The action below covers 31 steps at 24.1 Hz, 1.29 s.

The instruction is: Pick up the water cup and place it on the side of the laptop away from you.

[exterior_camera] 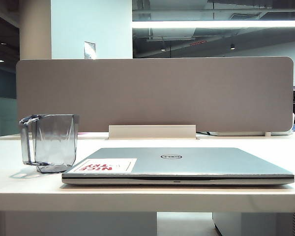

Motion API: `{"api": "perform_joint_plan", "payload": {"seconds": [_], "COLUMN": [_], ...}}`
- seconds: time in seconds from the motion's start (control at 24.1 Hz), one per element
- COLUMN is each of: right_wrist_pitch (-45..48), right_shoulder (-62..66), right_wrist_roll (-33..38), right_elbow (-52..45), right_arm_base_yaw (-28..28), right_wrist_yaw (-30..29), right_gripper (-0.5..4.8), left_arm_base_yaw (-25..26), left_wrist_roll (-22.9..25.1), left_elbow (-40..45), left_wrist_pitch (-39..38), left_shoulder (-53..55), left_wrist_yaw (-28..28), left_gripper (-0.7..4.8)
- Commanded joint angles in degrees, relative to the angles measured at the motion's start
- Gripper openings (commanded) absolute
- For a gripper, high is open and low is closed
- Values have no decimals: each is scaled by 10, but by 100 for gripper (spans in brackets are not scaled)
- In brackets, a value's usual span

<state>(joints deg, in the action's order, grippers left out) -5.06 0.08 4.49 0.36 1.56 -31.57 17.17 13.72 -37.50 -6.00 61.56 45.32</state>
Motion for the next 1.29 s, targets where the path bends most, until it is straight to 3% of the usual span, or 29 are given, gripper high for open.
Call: {"api": "perform_joint_plan", "payload": {"seconds": [0.04,0.12,0.25,0.37,0.62,0.75,0.95,1.2,1.29], "right_wrist_pitch": [4,-2,-19,-19,-19,-19,-19,-19,-19], "right_shoulder": [-1,-1,-1,-1,-1,-1,-1,-1,-1], "right_wrist_roll": [0,0,0,0,0,0,0,0,0], "right_elbow": [-3,-3,-3,-3,-3,-3,-3,-3,-3], "right_arm_base_yaw": [-1,-1,-1,-1,-1,-1,-1,-1,-1], "right_wrist_yaw": [-1,-1,-1,-1,-1,-1,-1,-1,-1], "right_gripper": [-1,-1,-1,-1,-1,-1,-1,-1,-1], "left_arm_base_yaw": [1,1,1,1,-15,-27,-50,-98,-108], "left_wrist_roll": [19,61,73,73,85,90,151,240,240], "left_elbow": [-1,-1,-1,-1,-1,-1,2,2,2], "left_wrist_pitch": [-16,-41,-48,-68,-92,-82,-85,-70,-53], "left_shoulder": [18,43,98,139,206,215,218,218,218], "left_wrist_yaw": [21,72,164,194,188,190,188,97,59], "left_gripper": [148,141,116,116,131,176,188,184,183]}}
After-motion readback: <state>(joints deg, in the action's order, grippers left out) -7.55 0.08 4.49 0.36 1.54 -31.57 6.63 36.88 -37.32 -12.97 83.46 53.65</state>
